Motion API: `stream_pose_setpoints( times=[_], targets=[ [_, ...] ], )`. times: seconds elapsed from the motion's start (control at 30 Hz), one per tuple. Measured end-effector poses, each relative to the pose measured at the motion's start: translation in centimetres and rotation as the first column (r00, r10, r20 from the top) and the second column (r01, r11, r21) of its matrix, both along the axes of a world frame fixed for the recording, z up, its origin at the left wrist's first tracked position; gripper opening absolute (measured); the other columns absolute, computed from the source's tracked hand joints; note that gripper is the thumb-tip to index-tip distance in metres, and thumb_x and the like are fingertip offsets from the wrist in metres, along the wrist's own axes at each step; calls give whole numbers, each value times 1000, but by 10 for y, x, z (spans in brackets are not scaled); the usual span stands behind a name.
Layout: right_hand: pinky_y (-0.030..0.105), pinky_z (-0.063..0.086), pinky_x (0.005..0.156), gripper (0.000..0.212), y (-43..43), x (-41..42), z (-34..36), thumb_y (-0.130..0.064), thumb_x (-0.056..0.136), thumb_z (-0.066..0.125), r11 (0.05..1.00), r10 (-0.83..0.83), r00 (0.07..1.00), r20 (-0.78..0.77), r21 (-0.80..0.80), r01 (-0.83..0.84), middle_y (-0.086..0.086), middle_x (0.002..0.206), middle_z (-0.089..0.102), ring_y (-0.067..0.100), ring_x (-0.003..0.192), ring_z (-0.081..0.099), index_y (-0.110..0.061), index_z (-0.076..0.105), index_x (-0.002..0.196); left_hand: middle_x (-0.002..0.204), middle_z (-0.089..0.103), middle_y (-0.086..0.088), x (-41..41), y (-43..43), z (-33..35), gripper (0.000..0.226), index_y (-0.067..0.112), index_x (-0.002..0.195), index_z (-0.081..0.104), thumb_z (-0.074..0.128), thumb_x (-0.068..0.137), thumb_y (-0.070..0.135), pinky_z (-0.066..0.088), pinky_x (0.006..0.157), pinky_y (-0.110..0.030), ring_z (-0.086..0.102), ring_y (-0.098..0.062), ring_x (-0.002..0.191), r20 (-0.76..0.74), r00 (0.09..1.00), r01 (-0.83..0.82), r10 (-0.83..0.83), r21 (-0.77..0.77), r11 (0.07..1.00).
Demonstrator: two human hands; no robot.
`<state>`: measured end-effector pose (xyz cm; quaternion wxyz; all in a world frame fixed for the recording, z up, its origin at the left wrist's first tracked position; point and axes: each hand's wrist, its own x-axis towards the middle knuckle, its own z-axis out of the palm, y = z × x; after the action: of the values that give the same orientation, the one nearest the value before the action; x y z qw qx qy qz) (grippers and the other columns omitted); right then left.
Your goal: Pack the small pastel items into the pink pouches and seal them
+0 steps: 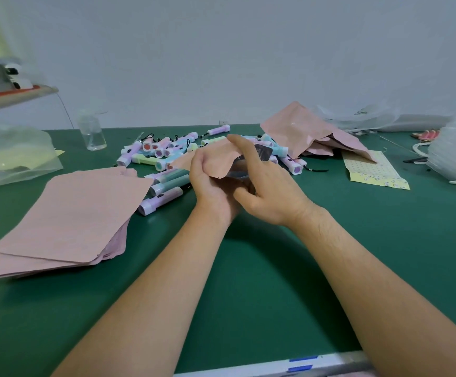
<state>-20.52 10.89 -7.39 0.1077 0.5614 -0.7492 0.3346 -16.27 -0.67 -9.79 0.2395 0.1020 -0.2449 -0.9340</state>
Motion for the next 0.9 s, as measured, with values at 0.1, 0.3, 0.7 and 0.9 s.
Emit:
stream_pose_setpoints(
  times=[0.1,0.3,0.7,0.9],
  targets=[
    [42,51,60,89,-1,-1,-1,-27,75,45,999,-15,1000,-7,39,15,1,75,65,21,60,58,-31,12,158,86,74,-13,-1,0,0,63,9,75,84,52,92,61,61,75,-38,75,-30,71,18,1000,1,-1,-15,1000],
    [38,51,58,92,1,-3,0,-21,75,46,1000,25,1000,-19,-17,-26,-4,79,70,13,54,55,-31,16,161,86,75,-15,2,-6,-1,62,4,94,78,46,98,58,59,79,-40,77,-32,74,-33,999,11,-10,25,1000],
    [42,56,63,32,25,-51,-2,-10,89,72,902,-296,916,-270,-394,175,1,111,70,20,71,65,-17,75,120,139,59,-35,10,-17,7,61,-5,135,56,51,98,44,43,114,-61,59,-51,126,-152,963,233,-222,56,971],
    [45,52,59,19,29,-63,-1,-15,96,72,907,-225,939,-260,-408,105,4,98,72,25,69,60,-13,80,113,147,52,-37,9,-26,4,96,-4,150,47,43,97,75,31,122,-61,47,-53,141,-158,921,365,-356,33,930]
  ],
)
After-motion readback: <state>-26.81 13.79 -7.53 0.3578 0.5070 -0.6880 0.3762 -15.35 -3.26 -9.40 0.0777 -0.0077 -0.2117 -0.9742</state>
